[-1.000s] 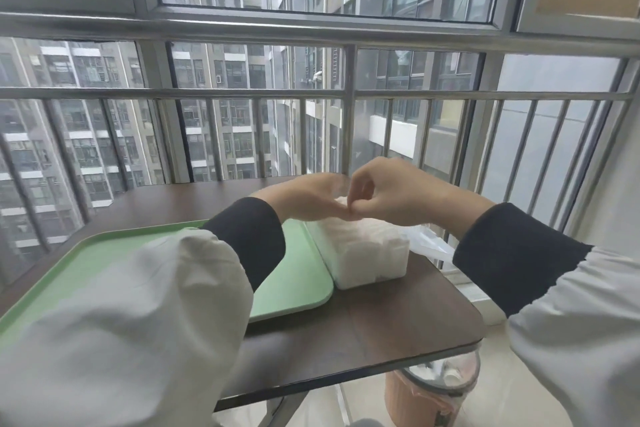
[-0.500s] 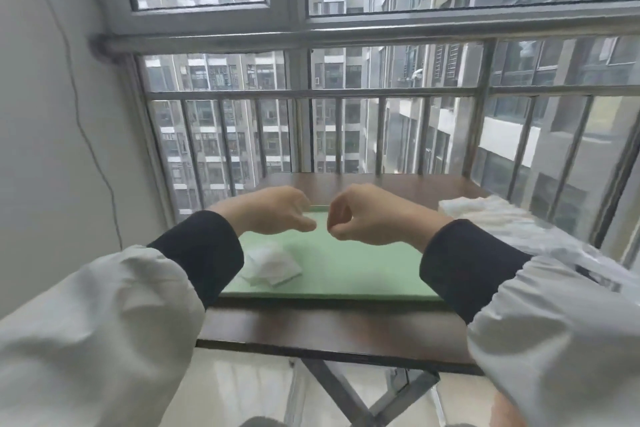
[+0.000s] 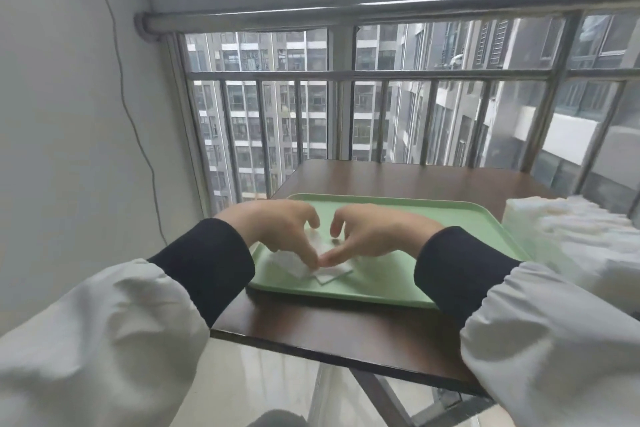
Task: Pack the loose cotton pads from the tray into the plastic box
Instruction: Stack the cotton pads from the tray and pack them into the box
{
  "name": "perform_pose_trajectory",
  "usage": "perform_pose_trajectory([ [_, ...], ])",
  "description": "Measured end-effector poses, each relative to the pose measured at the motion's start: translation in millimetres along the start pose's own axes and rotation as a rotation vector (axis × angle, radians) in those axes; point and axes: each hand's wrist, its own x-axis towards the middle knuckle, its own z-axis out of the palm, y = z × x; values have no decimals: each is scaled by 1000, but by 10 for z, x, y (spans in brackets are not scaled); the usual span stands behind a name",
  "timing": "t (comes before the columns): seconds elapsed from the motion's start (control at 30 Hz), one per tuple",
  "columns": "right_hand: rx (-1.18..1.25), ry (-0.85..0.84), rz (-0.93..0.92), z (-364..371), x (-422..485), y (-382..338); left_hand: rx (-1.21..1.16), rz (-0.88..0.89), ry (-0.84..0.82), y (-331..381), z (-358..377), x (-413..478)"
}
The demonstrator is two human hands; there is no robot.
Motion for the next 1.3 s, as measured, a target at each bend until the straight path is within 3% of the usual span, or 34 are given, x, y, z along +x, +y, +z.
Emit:
perform_pose_trajectory([
  [0.3, 123, 42, -17, -7, -78, 280, 64, 71, 6, 158, -58, 162],
  [0.47, 205, 141, 30, -27, -194, 490, -264, 144, 125, 320, -9, 381],
  [0.73, 676, 339, 116, -183, -401, 875, -831, 244, 374, 495, 93, 632],
  [0.93, 778, 366, 82, -170, -403, 839, -895, 322, 400, 498, 151, 615],
  [1.3, 876, 604, 77, -177, -406, 805, -982, 361, 389, 463, 202, 547],
])
